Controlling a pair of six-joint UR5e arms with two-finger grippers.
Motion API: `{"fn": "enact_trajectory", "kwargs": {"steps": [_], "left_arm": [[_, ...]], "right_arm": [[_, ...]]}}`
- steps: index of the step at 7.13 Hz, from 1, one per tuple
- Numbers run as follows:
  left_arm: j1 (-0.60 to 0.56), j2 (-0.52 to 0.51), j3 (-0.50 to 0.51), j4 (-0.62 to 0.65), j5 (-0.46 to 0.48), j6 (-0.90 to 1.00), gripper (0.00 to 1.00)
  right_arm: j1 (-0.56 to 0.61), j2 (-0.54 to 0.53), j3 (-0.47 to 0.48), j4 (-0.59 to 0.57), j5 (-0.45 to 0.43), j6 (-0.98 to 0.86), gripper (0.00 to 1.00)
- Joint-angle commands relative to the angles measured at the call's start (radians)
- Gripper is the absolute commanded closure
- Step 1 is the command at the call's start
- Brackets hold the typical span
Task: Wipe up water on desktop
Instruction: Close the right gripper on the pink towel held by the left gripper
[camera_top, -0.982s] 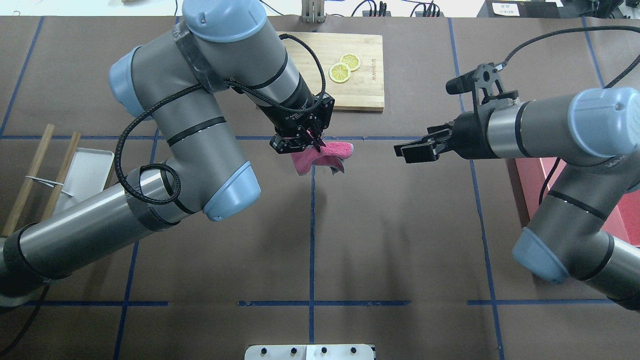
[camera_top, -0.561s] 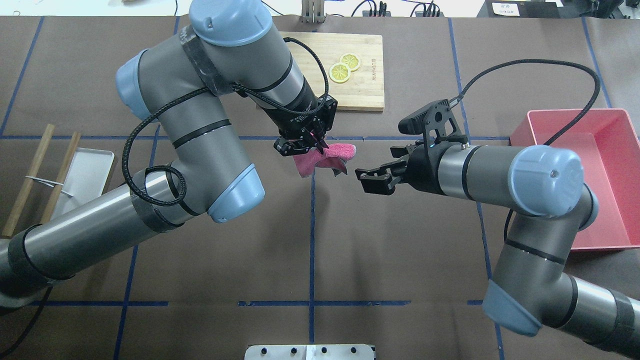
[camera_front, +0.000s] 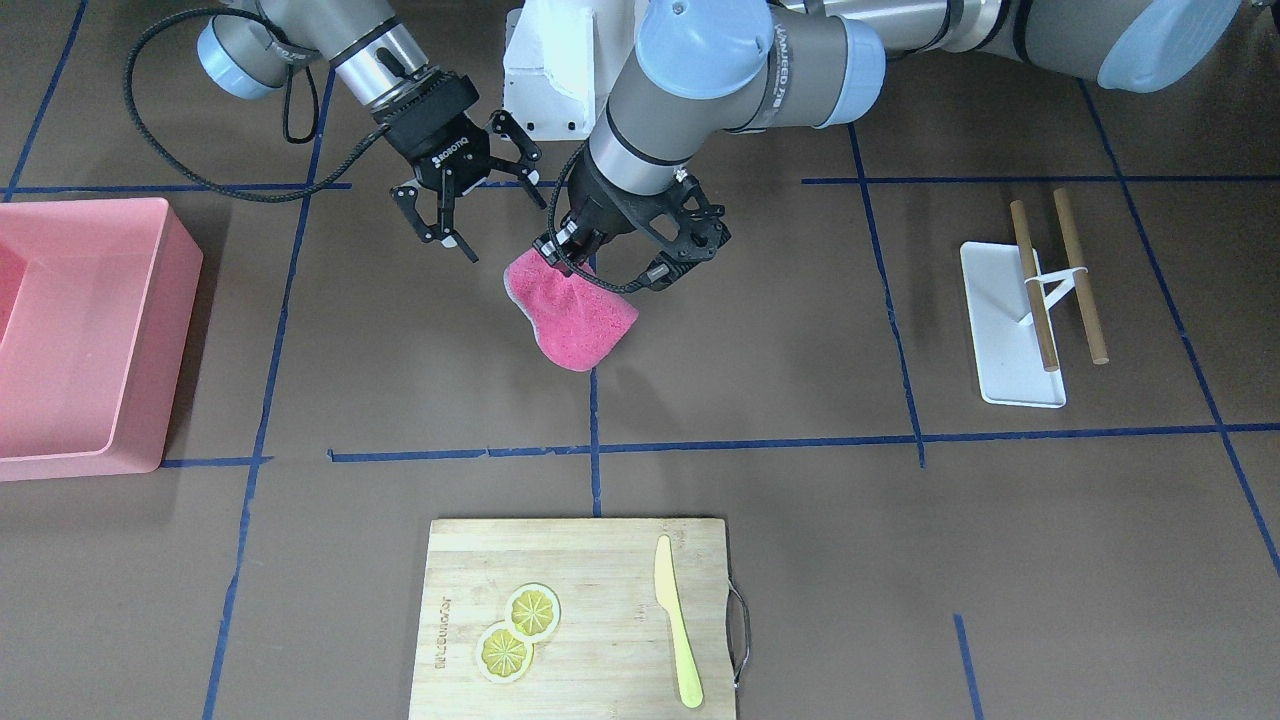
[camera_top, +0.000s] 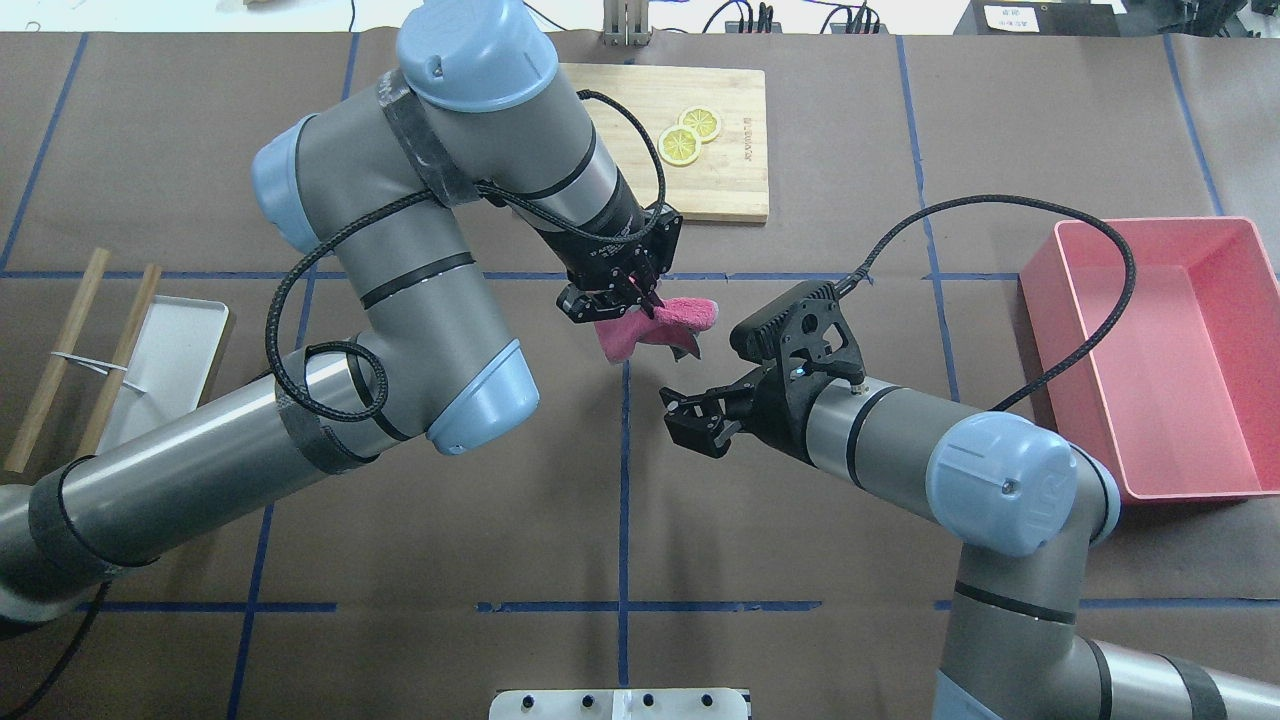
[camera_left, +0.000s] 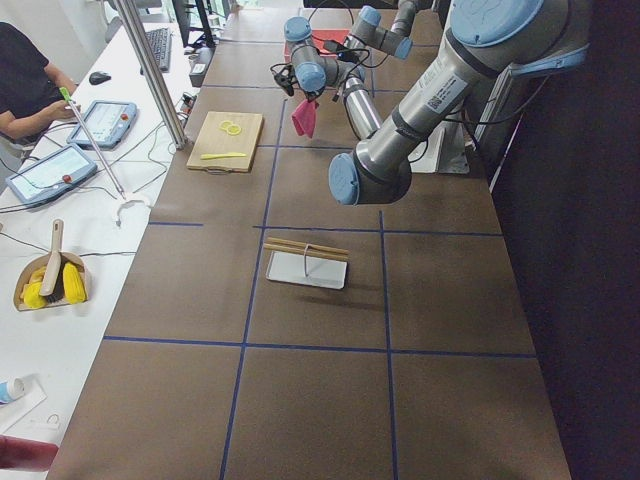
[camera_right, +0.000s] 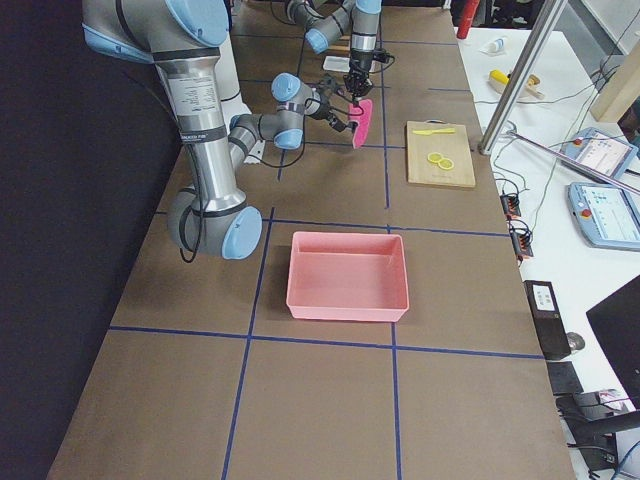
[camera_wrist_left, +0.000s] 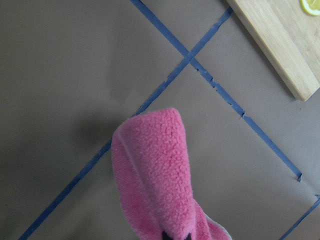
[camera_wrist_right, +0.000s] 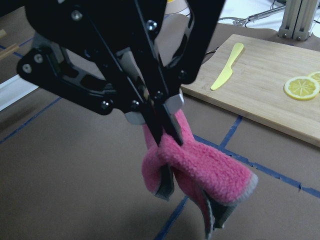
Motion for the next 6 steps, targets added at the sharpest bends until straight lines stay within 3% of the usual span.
{"fn": "enact_trajectory", "kwargs": {"steps": [1, 6], "left_arm": [[0.028, 0.001, -0.009, 0.002, 0.001, -0.023, 0.95], [0.047, 0.014, -0.009, 0.009, 0.030, -0.027, 0.95]], "right_arm": [[-0.020, 0.007, -0.002, -0.017, -0.044, -0.014, 0.01], [-0.021, 0.021, -0.002, -0.025, -0.081, -0.021, 0.01]]}}
